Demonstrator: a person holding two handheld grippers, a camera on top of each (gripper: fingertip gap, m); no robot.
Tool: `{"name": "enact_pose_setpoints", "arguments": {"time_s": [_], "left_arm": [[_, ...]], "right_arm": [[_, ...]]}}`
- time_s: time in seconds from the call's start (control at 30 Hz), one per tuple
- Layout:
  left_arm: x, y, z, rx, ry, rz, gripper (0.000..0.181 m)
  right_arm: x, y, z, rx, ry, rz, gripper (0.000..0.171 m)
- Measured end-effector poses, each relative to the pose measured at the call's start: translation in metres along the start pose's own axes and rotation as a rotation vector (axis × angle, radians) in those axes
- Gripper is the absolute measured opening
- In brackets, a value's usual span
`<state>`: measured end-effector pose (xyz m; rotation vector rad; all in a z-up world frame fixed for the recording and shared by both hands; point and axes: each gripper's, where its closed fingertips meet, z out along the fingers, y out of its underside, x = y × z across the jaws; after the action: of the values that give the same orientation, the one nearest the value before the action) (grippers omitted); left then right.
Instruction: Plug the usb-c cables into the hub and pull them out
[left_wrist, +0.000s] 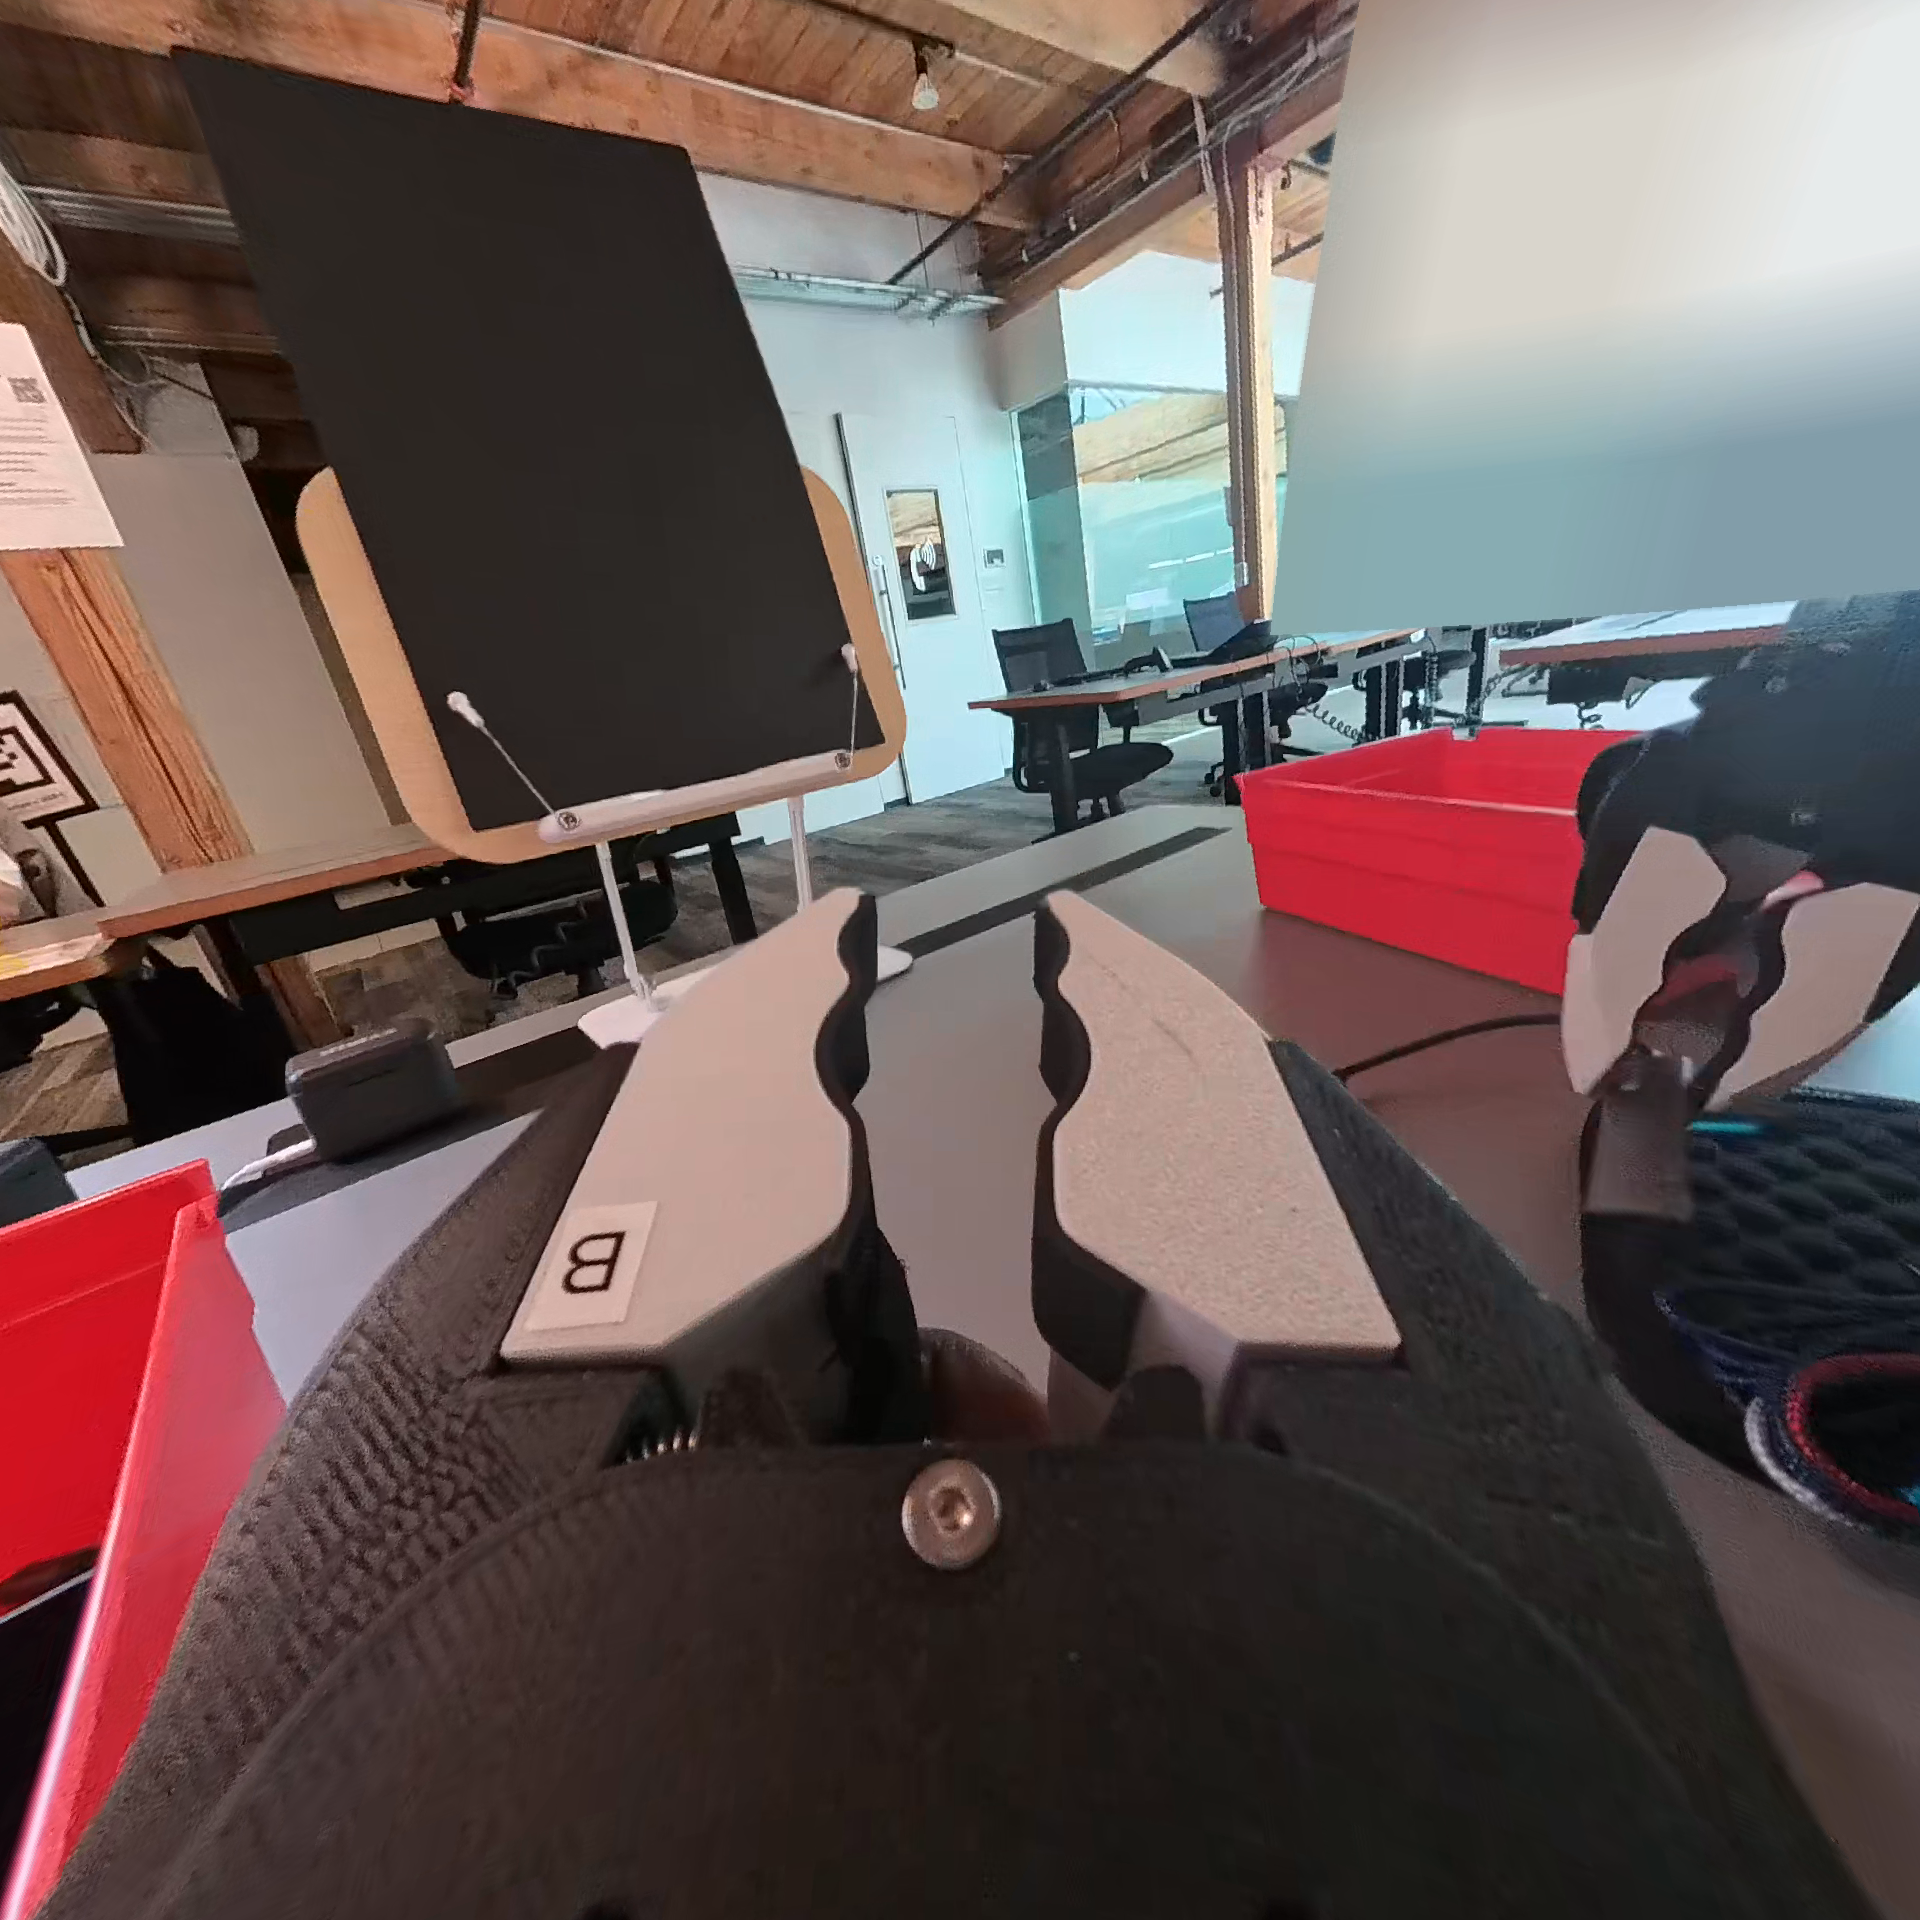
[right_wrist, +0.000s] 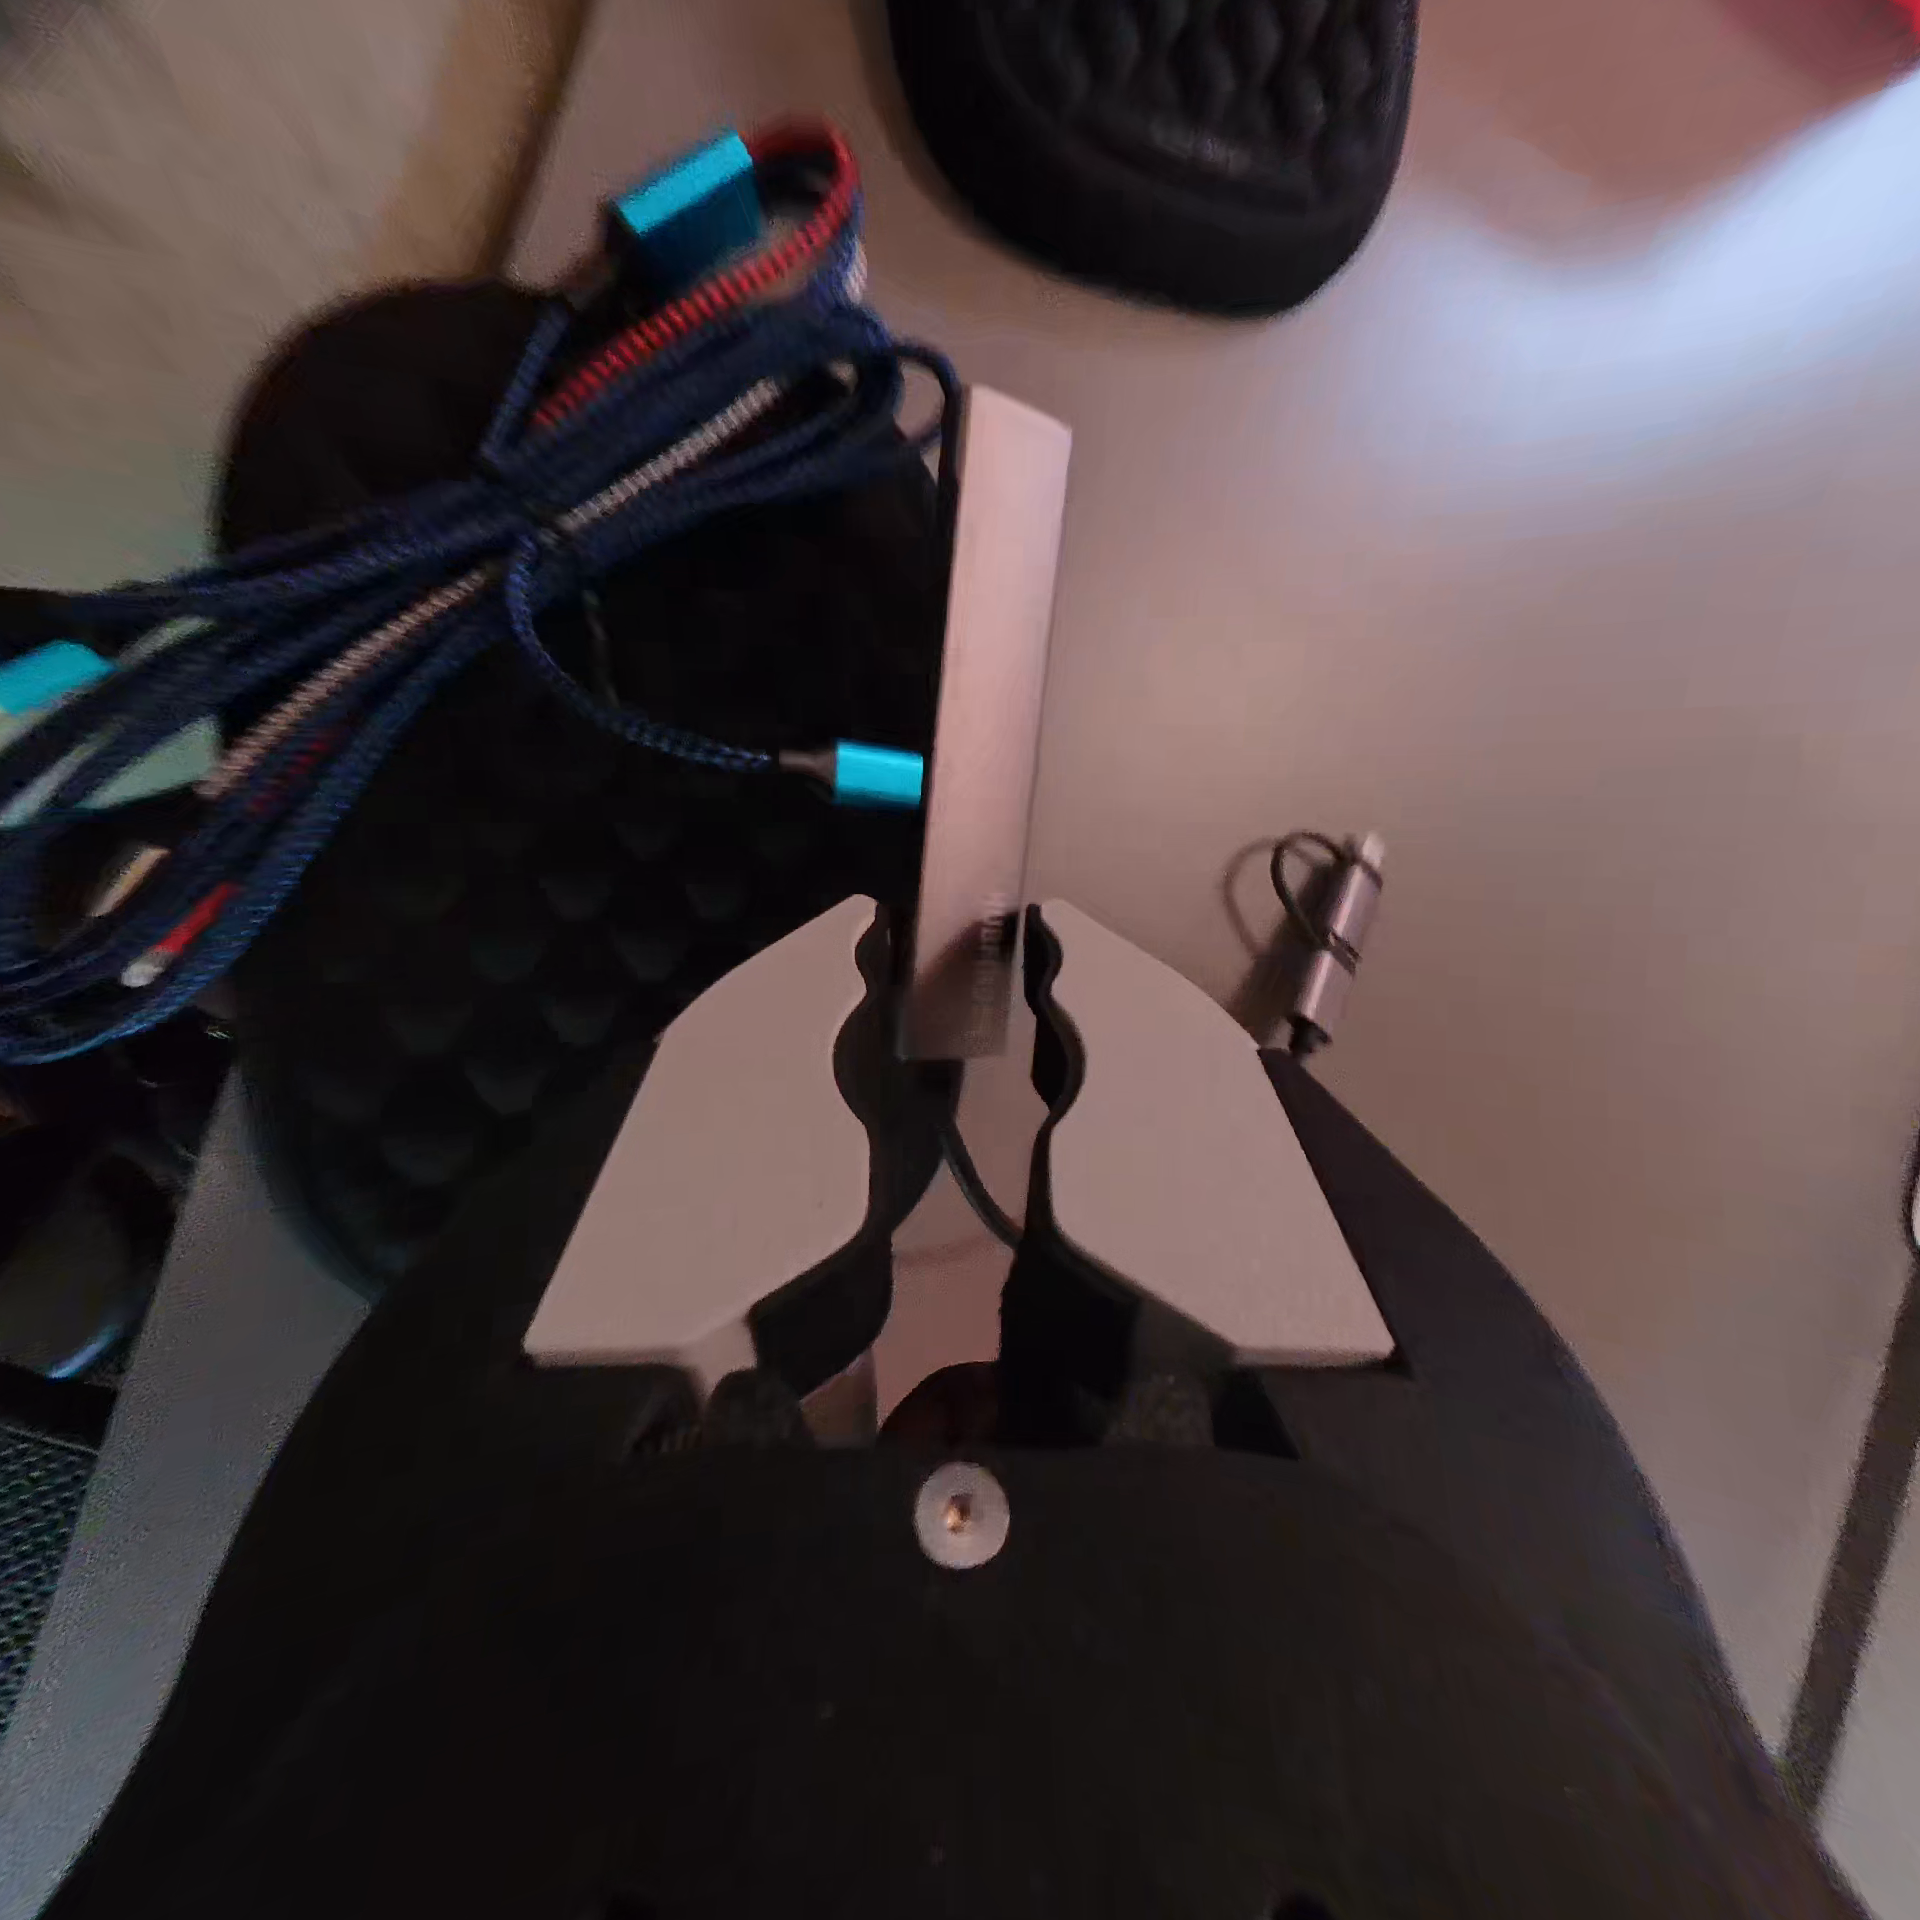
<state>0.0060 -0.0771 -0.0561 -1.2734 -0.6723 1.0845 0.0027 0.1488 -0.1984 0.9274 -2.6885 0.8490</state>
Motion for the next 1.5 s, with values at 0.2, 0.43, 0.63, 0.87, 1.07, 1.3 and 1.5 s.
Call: {"name": "enact_pose_setpoints", "arguments": {"time_s": [0.2, 0.43, 0.63, 0.87, 1.07, 1.3, 1.5], "left_arm": [[0.003, 0.01, -0.004, -0.081, 0.07, -0.019, 0.029], [0.044, 0.041, -0.003, -0.261, 0.293, -0.068, 0.031], [0.048, 0.035, -0.003, -0.26, 0.314, -0.108, 0.033], [-0.06, -0.006, -0.049, -0.236, -0.089, 0.002, 0.033], [-0.176, 0.03, -0.111, -0.484, -0.441, 0.182, 0.033], [-0.212, 0.091, -0.162, -0.957, -0.551, 0.203, 0.019], [-0.185, 0.134, -0.197, -1.336, -0.362, -0.211, 0.024]], "right_arm": [[0.011, -0.005, -0.013, -0.043, 0.067, 0.146, 0.053], [0.059, -0.083, -0.064, 0.413, 0.506, 0.243, 0.056], [0.073, -0.09, -0.066, 0.861, 0.667, 0.491, 0.054], [0.083, -0.063, -0.08, 1.206, 0.74, 0.722, 0.045], [0.081, -0.058, -0.085, 1.262, 0.74, 0.745, 0.041], [0.081, -0.061, -0.079, 1.218, 0.746, 0.723, 0.04], [0.082, -0.059, -0.081, 1.23, 0.755, 0.733, 0.039]]}}
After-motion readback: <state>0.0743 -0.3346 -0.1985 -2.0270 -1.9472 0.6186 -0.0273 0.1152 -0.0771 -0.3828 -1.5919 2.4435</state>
